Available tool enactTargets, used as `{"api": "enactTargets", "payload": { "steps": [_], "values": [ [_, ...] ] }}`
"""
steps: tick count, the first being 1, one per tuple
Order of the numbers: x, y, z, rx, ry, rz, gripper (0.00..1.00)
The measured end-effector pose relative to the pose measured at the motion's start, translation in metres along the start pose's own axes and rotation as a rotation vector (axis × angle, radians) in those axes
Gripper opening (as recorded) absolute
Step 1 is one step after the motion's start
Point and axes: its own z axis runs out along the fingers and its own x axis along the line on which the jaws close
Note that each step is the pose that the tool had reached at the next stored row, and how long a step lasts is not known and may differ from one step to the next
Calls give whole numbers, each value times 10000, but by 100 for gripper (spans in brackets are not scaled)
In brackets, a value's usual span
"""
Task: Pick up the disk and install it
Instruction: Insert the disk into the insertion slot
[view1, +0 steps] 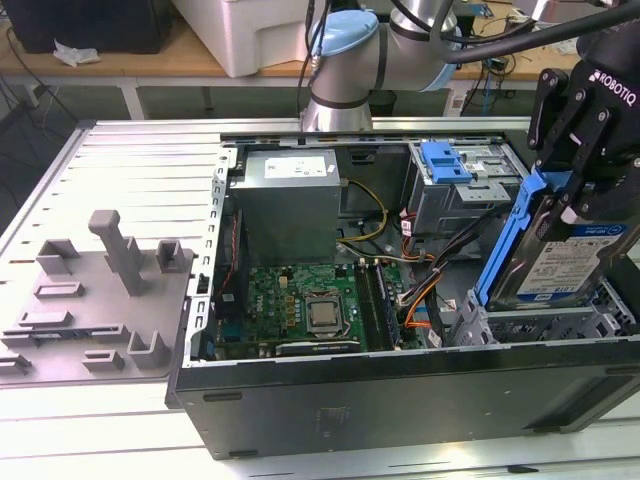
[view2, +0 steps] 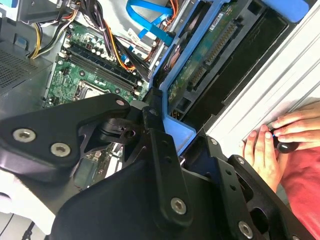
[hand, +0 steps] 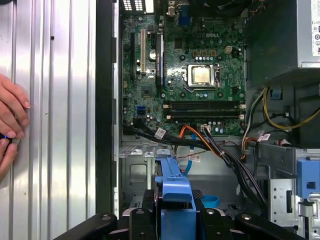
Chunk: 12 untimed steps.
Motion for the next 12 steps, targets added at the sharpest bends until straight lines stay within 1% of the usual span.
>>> {"api": "enactTargets", "payload": {
  "steps": [7, 12],
  "values": [
    [-1, -1, 3, 0, -5, -2, 37],
    [-1, 0, -11, -4, -5, 0, 37]
  ]
}}
